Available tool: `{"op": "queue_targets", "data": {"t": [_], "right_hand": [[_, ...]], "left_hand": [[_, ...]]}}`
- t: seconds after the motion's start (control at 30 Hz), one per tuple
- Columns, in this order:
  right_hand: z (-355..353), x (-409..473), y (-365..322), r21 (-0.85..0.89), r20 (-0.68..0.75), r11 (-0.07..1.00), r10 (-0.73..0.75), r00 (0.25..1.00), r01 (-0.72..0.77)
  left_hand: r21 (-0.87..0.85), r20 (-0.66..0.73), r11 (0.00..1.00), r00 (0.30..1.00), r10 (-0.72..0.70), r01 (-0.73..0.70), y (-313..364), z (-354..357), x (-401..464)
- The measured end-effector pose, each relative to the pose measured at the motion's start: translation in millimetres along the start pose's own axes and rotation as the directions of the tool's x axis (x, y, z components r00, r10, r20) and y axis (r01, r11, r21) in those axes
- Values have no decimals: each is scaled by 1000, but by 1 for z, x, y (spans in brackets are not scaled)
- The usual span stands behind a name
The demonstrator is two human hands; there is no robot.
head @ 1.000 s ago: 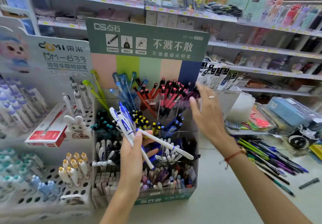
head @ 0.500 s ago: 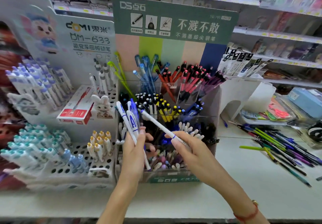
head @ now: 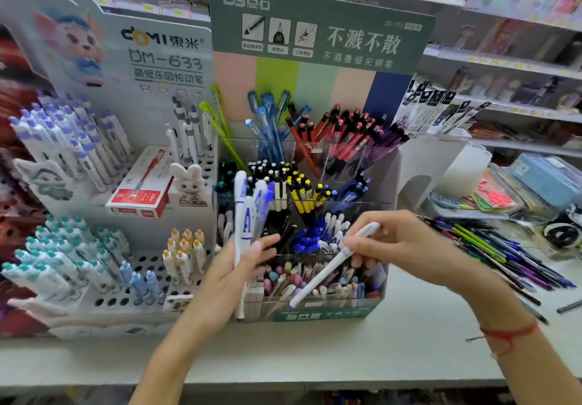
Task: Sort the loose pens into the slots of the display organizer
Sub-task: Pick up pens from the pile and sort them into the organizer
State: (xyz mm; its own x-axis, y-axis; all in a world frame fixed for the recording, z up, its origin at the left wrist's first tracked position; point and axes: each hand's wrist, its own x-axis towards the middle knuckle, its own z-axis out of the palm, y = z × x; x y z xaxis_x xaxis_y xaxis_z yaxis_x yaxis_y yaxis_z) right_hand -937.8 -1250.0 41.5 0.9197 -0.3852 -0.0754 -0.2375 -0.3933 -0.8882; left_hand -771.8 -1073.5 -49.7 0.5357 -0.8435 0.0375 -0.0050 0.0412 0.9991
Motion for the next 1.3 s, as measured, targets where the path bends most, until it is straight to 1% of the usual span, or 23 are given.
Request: {"op": "queue_targets", "data": {"t": [0.07, 0.13, 0.23, 0.33, 0.43, 0.5, 0.57, 0.6, 0.63, 0.7, 0.73, 0.77, 0.8, 0.83, 0.9, 0.97, 1.03, 1.07, 1.13, 1.17, 1.2, 1.23, 1.3], "right_hand": [[20, 13, 2, -39, 30, 999, -28, 999, 29], [36, 24, 9, -51, -31, 998, -46, 998, 44], [50, 33, 17, -6, -129, 1000, -13, 992, 12], [55, 39, 22, -109, -233, 994, 3, 973, -29], [54, 47, 27, -140, -263, 989, 6, 965, -45], [55, 48, 28, -93, -238, 994, 36, 971, -60], [56, 48, 28, -16, -278, 998, 49, 959, -56], [55, 49, 27, 30, -343, 998, 62, 937, -54], [52, 51, 25, 77, -434, 995, 84, 897, -56], [36, 55, 23, 162, -633, 987, 119, 765, -19], [26, 55, 23, 201, -708, 979, 127, 695, 26], [17, 53, 22, 208, -760, 975, 113, 640, 74], [11, 51, 25, 175, -789, 979, 78, 610, 100], [7, 49, 29, 113, -794, 989, 30, 607, 100], [10, 42, 42, -35, -739, 997, -69, 671, 63], [21, 39, 55, -181, -661, 983, -150, 735, 38], [31, 42, 68, -317, -603, 948, -224, 765, 28], [36, 46, 73, -405, -569, 914, -267, 778, 17], [44, 60, 81, -610, -455, 792, -353, 817, 3], [49, 67, 86, -657, -407, 754, -353, 843, -1], [53, 73, 91, -648, -392, 761, -318, 863, -15], [57, 78, 94, -597, -411, 801, -265, 872, -37], [63, 82, 99, -476, -501, 877, -208, 840, -66]], "left_hand": [[-10, 130, 998, 990, -53, 55, 4, 9, 0], [46, 200, 996, 976, -83, 75, 5, 20, -1], [7, 201, 994, 974, -105, 106, 2, 28, -2], [35, 192, 993, 975, -115, 110, -1, 29, -1], [53, 205, 992, 972, -119, 110, -3, 27, 1], [80, 216, 991, 969, -121, 106, -3, 23, 2], [108, 247, 990, 962, -119, 95, -1, 17, 2], [115, 253, 990, 961, -111, 84, -1, 14, 0], [120, 243, 990, 964, -104, 76, -1, 11, -1], [106, 180, 991, 979, -96, 78, -5, 4, -4], [82, 138, 993, 986, -92, 81, -7, 0, -3], [58, 97, 995, 991, -88, 82, -9, -5, -2], [41, 56, 996, 995, -79, 77, -11, -8, -1], [25, 21, 997, 997, -72, 71, -12, -10, 1], [-13, -44, 999, 998, -49, 49, -11, -11, 4], [-34, -96, 999, 995, -33, 30, -10, -9, 6], [-29, -119, 999, 992, -31, 28, -11, -7, 8], [-28, -123, 999, 992, -32, 29, -11, -6, 8], [-31, -125, 999, 991, -42, 38, -12, -4, 7], [-36, -125, 998, 991, -52, 48, -12, -3, 7], [-46, -126, 997, 990, -61, 56, -12, -3, 6], [-56, -125, 996, 990, -69, 63, -12, -2, 4], [-64, -123, 995, 989, -86, 79, -11, -3, 1]]}}
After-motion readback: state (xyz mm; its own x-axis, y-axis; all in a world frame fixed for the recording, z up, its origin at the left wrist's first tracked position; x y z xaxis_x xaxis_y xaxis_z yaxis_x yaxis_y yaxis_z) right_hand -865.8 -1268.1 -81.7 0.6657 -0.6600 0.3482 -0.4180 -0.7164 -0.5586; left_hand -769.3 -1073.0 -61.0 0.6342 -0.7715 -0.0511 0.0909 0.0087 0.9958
